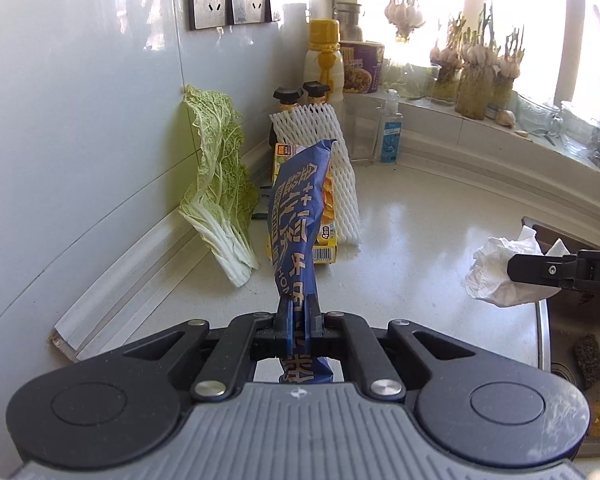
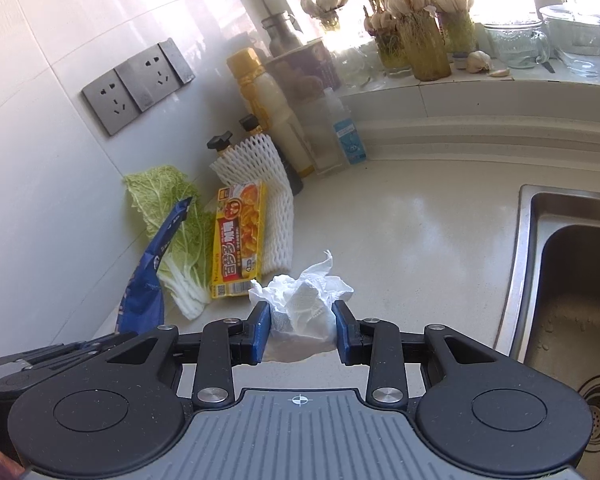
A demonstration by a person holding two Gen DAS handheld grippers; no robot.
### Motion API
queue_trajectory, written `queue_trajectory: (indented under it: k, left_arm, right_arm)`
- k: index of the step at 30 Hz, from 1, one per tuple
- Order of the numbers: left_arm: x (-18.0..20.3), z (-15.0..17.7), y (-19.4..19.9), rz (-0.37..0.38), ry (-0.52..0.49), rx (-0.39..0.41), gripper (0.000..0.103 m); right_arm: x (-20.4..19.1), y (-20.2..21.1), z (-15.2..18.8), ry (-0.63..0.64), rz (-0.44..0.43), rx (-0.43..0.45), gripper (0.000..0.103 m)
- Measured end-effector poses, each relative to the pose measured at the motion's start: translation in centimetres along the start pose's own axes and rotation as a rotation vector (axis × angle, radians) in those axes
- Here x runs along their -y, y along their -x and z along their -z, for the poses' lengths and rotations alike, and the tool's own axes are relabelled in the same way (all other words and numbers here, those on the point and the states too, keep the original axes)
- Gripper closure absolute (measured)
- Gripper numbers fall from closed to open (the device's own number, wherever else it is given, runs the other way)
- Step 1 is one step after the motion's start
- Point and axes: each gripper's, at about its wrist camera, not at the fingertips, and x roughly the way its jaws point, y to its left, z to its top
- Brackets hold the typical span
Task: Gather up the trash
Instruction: 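Carry the blue wrapper and white tissue down over the trash bin with both tools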
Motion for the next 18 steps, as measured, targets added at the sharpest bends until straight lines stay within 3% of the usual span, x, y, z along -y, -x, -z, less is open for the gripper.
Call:
queue_trajectory:
  k: [14, 18]
  left_arm:
    - [-2.9, 3.7, 4.8, 0.081, 0.023, -0.052, 0.099]
    - [-3.9, 4.5, 5.5, 0.097, 0.032, -0.066, 0.099]
  right_arm:
    - [-3.1, 3.7, 3.7, -0.016, -0.088, -0.046, 0.07]
    - [-3.4, 4.0, 5.1, -0.05, -0.147, -0.064, 0.07]
